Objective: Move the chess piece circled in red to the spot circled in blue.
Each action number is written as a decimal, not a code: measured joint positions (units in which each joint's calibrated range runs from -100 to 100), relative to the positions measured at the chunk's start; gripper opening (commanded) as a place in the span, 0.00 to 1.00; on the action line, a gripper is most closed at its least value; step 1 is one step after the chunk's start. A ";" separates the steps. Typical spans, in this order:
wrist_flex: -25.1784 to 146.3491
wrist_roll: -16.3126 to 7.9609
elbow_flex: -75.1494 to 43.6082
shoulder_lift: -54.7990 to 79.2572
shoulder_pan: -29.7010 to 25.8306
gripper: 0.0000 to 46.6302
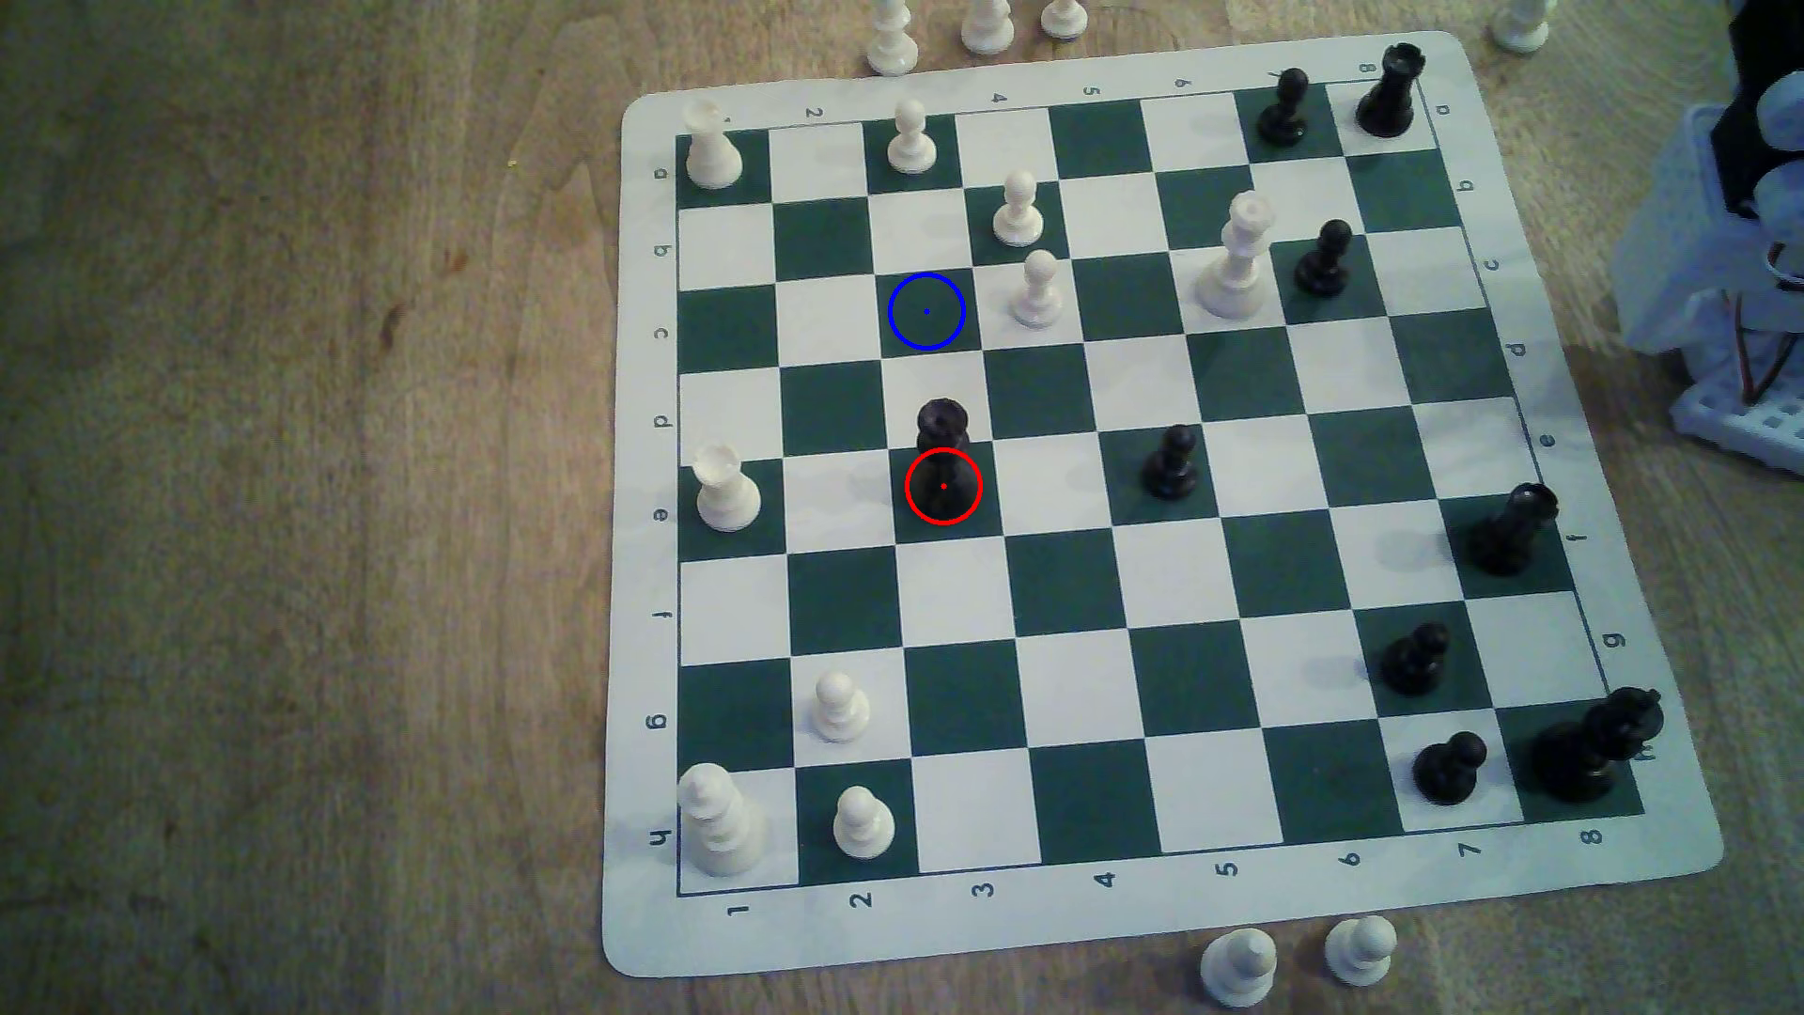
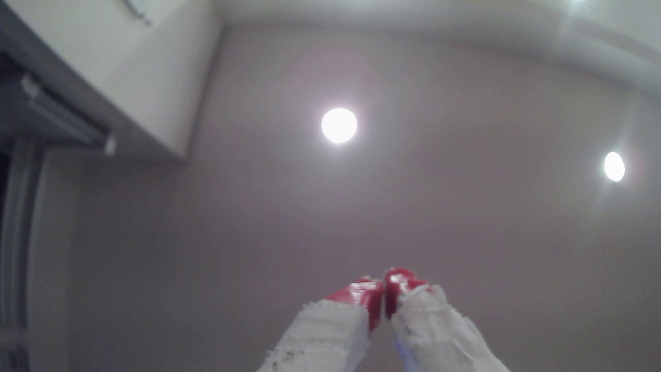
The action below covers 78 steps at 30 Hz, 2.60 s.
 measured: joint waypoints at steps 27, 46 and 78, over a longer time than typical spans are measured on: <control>58.33 0.00 0.00 0.00 -6.56 0.01; 129.72 -1.07 -27.56 30.50 -12.24 0.45; 151.87 -3.66 -87.48 92.75 -13.42 0.46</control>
